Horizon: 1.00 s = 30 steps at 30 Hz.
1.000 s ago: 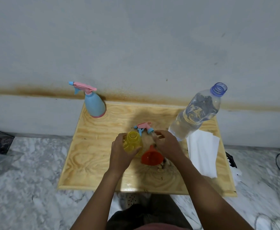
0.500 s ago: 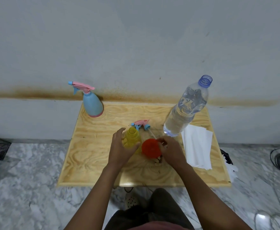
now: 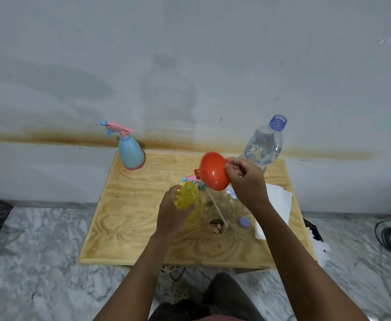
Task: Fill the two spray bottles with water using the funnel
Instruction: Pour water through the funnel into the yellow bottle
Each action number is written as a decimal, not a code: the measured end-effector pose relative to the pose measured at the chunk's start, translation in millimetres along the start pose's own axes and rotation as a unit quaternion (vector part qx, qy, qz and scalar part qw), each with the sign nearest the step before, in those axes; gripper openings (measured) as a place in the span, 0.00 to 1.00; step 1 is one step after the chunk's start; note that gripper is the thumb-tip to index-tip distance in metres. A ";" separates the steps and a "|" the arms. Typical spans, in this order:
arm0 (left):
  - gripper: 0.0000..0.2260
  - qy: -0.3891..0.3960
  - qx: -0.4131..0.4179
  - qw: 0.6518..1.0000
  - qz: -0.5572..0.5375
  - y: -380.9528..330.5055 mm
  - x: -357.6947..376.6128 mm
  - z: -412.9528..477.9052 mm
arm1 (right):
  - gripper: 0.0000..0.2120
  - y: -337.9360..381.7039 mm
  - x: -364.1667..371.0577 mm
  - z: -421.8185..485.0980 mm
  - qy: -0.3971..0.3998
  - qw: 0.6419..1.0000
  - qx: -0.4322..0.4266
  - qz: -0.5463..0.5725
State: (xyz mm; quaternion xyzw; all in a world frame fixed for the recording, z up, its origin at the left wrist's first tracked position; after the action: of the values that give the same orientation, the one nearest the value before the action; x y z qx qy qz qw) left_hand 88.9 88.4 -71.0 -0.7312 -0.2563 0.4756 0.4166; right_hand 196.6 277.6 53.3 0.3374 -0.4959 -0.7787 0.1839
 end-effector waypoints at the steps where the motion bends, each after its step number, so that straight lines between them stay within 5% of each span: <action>1: 0.26 -0.001 0.000 1.000 0.002 -0.3 1.4 0.3 | 0.08 0.9 4.7 2.7 0.006 1.000 0.004 0.001; 12: 0.30 0.003 -0.016 1.000 0.018 0.2 4.9 1.8 | 0.07 0.6 48.3 9.5 0.088 0.994 -0.004 -0.065; 30: 0.34 0.045 -0.010 0.999 0.011 -0.5 -1.4 -3.0 | 0.08 -1.8 53.9 7.4 0.099 0.990 -0.036 -0.097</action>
State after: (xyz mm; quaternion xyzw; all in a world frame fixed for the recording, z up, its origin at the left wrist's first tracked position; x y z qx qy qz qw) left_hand 91.1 86.5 -69.3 -0.7589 -0.2337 0.4439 0.4154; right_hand 153.5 249.7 35.2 0.4531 -0.4117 -0.7727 0.1675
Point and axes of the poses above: each hand's wrist, its own z-axis towards the middle knuckle, its own x-axis out of the palm, y = z × x, the point moved 9 cm from there along z, towards the middle knuckle, and after that the axes turned 11 degrees about -x, right-handed, at the moved point
